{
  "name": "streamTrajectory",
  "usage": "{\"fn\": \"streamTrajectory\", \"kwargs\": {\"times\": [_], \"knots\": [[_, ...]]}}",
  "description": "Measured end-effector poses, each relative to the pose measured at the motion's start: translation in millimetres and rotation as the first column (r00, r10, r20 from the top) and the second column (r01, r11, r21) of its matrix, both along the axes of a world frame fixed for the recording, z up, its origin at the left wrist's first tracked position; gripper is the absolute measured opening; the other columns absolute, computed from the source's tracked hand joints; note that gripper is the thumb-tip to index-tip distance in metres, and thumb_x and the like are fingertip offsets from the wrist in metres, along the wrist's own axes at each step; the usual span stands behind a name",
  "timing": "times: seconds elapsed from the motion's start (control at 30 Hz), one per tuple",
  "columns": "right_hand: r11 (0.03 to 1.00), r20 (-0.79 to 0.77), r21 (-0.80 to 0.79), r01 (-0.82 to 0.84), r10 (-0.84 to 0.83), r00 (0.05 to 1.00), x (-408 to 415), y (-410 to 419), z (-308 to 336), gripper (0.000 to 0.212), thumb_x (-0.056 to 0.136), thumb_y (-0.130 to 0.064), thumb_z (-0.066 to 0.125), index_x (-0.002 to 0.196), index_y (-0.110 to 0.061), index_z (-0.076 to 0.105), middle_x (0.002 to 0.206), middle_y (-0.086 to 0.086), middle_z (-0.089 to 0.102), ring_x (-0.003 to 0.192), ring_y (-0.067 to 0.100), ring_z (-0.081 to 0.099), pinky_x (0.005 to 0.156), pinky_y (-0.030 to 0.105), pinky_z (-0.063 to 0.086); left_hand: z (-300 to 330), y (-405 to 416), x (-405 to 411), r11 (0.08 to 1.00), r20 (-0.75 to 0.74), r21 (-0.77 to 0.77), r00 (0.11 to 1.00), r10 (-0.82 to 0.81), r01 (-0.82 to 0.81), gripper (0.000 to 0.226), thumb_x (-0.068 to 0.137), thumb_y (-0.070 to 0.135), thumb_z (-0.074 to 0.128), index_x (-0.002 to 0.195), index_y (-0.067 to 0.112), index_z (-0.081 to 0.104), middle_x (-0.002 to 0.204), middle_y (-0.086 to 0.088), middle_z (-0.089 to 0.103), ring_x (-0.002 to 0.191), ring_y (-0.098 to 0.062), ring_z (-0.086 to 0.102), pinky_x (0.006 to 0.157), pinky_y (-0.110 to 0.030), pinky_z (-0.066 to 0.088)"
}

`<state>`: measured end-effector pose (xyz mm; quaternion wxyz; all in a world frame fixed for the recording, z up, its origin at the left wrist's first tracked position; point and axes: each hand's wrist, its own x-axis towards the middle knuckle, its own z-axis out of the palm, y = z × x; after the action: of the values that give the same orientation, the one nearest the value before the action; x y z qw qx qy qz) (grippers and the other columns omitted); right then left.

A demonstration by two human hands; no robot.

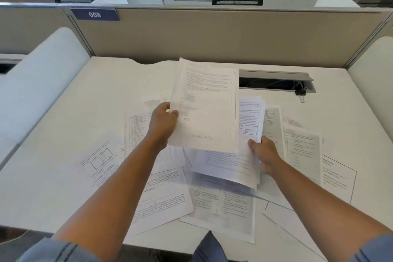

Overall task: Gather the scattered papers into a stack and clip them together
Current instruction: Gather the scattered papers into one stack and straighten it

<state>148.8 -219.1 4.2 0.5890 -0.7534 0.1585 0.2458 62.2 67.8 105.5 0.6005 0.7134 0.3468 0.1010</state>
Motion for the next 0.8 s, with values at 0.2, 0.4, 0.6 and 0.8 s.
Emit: {"fn": "streamTrajectory", "kwargs": {"times": [0.2,0.4,0.6,0.8], "knots": [[0.983,-0.024,0.181,0.016,-0.012,1.000,-2,10,14,0.017,0.101,-0.013,0.062,0.113,-0.022,0.070,0.114,0.003,0.074,0.104,0.027,0.071,0.093,0.050,0.057,-29,-7,-14,0.992,-0.186,-0.101,0.978,-0.095,0.077,0.020,0.095,0.007,0.058,0.113,0.016,0.063,0.110,-0.006,0.073,0.094,-0.029,0.071,0.077,-0.046,0.061],[0.945,-0.077,0.326,0.018,0.007,0.997,-11,17,24,0.020,0.103,-0.020,0.059,0.119,-0.018,0.070,0.114,0.009,0.077,0.102,0.030,0.073,0.086,0.053,0.060,-44,-15,-16,0.966,-0.248,-0.214,0.948,-0.197,0.145,0.034,0.095,0.017,0.069,0.127,0.011,0.057,0.120,-0.005,0.068,0.105,-0.029,0.066,0.087,-0.048,0.054],[0.952,-0.034,0.296,-0.078,0.092,0.995,-21,23,37,0.048,0.105,-0.054,0.042,0.135,-0.024,0.064,0.124,0.001,0.074,0.113,0.024,0.070,0.095,0.048,0.058,-49,-18,-13,0.937,-0.181,-0.337,0.970,-0.163,0.095,0.031,0.108,0.026,0.049,0.136,0.015,0.057,0.125,-0.001,0.068,0.110,-0.026,0.065,0.097,-0.053,0.052],[0.937,0.101,0.288,-0.196,0.174,0.980,-27,32,50,0.056,0.103,-0.059,0.040,0.145,-0.026,0.052,0.139,-0.007,0.061,0.132,0.018,0.056,0.111,0.039,0.044,-50,-24,-14,0.942,-0.091,-0.304,0.980,-0.179,0.144,0.028,0.106,0.013,0.051,0.133,0.017,0.058,0.122,0.000,0.071,0.107,-0.023,0.069,0.077,-0.039,0.059]]}}
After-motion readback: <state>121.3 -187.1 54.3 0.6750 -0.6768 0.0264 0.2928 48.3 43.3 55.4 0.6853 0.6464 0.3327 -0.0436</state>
